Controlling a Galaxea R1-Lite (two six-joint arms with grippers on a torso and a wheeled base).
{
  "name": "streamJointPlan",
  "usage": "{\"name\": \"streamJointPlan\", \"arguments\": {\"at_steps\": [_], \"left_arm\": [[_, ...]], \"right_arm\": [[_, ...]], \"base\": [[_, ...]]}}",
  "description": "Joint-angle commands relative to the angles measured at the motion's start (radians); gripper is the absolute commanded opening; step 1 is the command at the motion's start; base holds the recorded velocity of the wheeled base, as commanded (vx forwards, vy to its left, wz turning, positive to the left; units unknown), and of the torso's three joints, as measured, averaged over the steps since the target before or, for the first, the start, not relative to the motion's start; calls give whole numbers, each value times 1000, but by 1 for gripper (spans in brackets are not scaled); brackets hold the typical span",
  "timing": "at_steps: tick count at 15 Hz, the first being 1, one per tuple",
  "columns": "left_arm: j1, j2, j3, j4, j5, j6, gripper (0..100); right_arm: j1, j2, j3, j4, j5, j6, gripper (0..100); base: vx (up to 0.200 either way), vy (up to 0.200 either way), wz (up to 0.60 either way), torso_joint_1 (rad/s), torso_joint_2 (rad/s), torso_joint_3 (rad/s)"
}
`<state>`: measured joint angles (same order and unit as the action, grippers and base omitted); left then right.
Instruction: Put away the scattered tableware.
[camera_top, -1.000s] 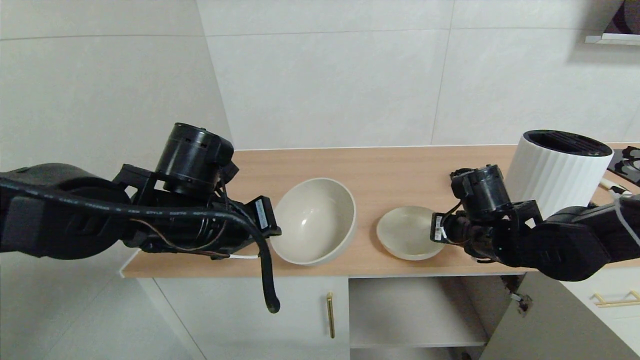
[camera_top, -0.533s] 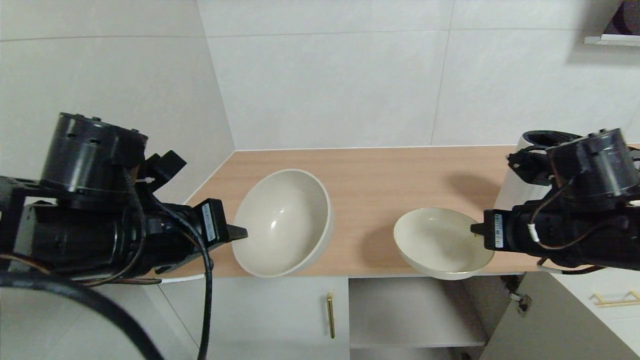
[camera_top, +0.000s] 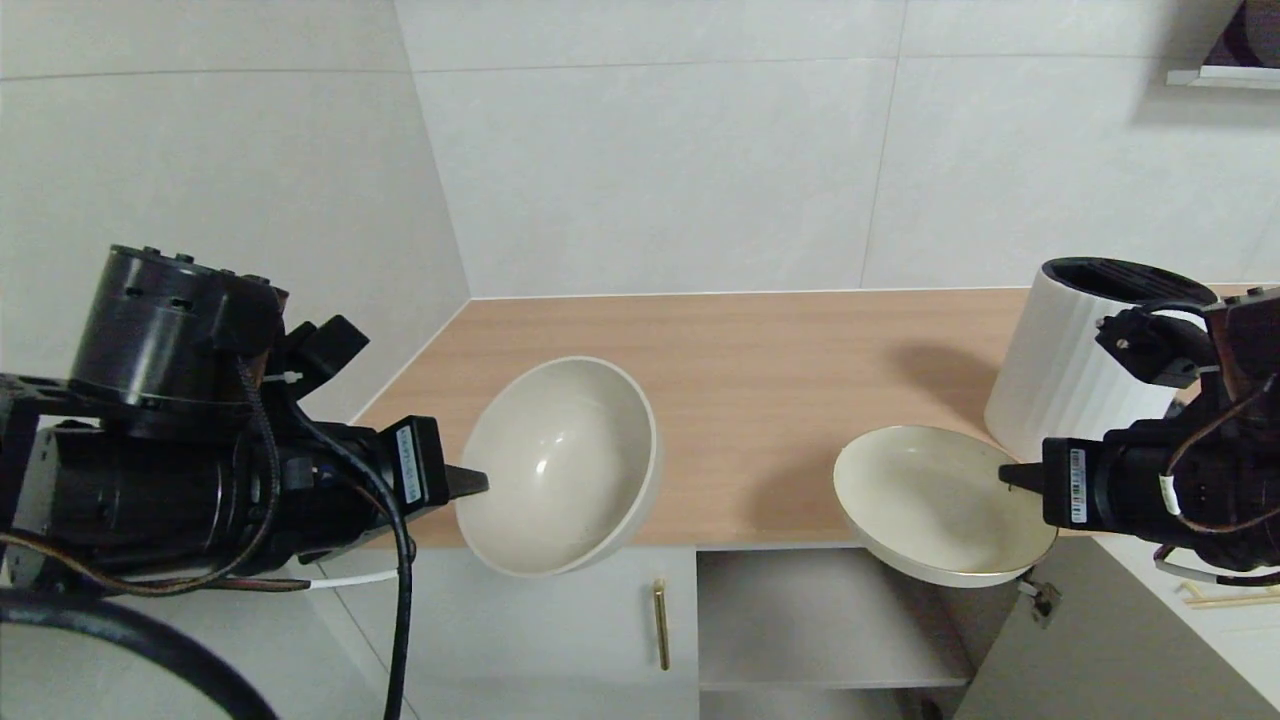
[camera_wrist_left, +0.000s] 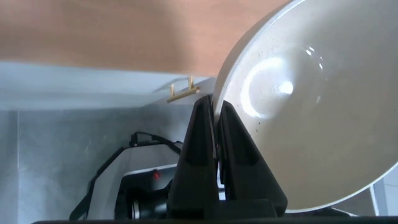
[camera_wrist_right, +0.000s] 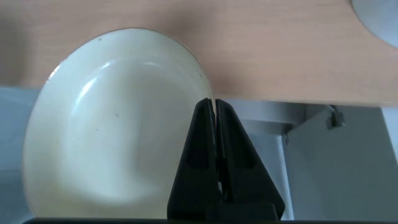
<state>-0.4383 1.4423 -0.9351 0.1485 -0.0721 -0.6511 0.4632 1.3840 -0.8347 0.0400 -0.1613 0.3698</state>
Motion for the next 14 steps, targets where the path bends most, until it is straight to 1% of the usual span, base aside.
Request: {"name": "streamJointPlan", "arguments": {"at_steps": [1,2,3,4,14], "left_arm": [[-2,13,1,0,0,1,0],[-2,15,6,0,2,5,0],[-3,15,10,0,2,21,0],[-5,18,10,0,2,27,0],[-11,38,21,0,0,27,0]], "right_arm": [[-1,0,2,0,2,0,0],[-1,9,5,0,0,0,0],[-1,18,9,0,0,0,0],[-1,23,9,-2,0,0,0],[-1,52,14,-2,2,0,0]], "base": [[0,0,0,0,0,0],[0,0,0,0,0,0],[0,0,0,0,0,0],[0,0,0,0,0,0],[0,0,0,0,0,0]]}}
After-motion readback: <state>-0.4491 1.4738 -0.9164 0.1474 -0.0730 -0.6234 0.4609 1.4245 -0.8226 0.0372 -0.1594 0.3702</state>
